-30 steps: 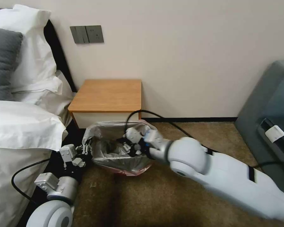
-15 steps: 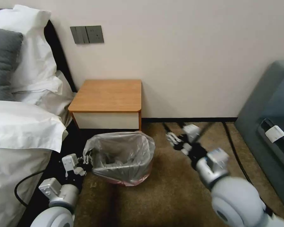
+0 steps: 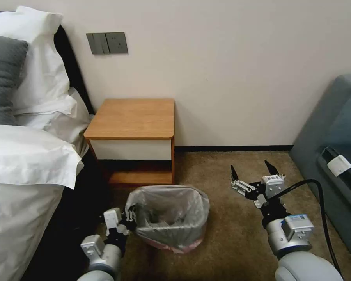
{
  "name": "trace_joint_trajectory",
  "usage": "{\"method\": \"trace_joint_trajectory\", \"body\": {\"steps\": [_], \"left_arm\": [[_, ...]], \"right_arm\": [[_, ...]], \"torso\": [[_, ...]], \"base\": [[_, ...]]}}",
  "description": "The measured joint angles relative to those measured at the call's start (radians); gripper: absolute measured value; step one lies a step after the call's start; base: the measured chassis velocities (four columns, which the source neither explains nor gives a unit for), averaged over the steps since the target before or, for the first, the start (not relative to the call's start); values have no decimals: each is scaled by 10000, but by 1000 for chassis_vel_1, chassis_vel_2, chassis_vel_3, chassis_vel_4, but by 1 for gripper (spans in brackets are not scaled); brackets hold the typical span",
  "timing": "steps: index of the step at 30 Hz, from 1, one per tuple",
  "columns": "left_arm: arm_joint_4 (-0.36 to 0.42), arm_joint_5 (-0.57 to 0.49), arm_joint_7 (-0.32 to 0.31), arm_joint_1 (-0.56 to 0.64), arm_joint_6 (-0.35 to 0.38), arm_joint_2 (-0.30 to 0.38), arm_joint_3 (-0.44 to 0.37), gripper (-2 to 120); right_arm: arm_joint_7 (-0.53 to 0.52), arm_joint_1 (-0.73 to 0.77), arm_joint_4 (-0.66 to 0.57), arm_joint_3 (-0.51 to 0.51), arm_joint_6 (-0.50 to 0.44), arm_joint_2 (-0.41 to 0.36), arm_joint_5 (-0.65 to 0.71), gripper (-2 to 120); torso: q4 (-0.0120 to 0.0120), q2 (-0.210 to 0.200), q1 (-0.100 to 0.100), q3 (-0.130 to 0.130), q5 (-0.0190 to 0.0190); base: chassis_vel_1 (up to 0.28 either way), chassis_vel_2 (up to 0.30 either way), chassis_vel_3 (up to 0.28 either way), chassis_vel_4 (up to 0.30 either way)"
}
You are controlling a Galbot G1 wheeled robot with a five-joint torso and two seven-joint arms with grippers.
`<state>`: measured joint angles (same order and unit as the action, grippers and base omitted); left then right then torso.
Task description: Pick up the garbage bag from the table and place it over the trash can.
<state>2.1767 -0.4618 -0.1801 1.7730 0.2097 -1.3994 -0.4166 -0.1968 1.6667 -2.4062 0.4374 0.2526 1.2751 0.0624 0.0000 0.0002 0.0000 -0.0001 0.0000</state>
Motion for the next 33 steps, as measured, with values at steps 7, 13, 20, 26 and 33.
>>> {"method": "trace_joint_trajectory", "body": {"steps": [7,13,20,26,33], "left_arm": [[-211,364,-91,63,-113,-23,203,9],[-498,605,-257,-29,-235,-75,275,9],[-641,706,-276,-78,-203,-54,307,9],[-777,692,-397,-148,-146,-31,354,9],[-905,807,-760,-203,-41,-44,400,16]], "right_arm": [[-61,-61,64,-181,-9,-6,50,100],[-275,-142,68,-435,21,1,90,100],[-326,-204,85,-495,46,3,176,100],[-489,-314,63,-664,133,61,223,100],[-635,-485,67,-771,249,5,346,100]], "torso": [[0,0,-1,0,0],[0,0,0,0,0],[0,0,0,0,0],[0,-2,0,0,0],[0,-2,-1,0,0]], "base": [[0,0,0,0],[0,0,0,0],[0,0,0,0],[0,0,0,0],[0,0,0,0]]}}
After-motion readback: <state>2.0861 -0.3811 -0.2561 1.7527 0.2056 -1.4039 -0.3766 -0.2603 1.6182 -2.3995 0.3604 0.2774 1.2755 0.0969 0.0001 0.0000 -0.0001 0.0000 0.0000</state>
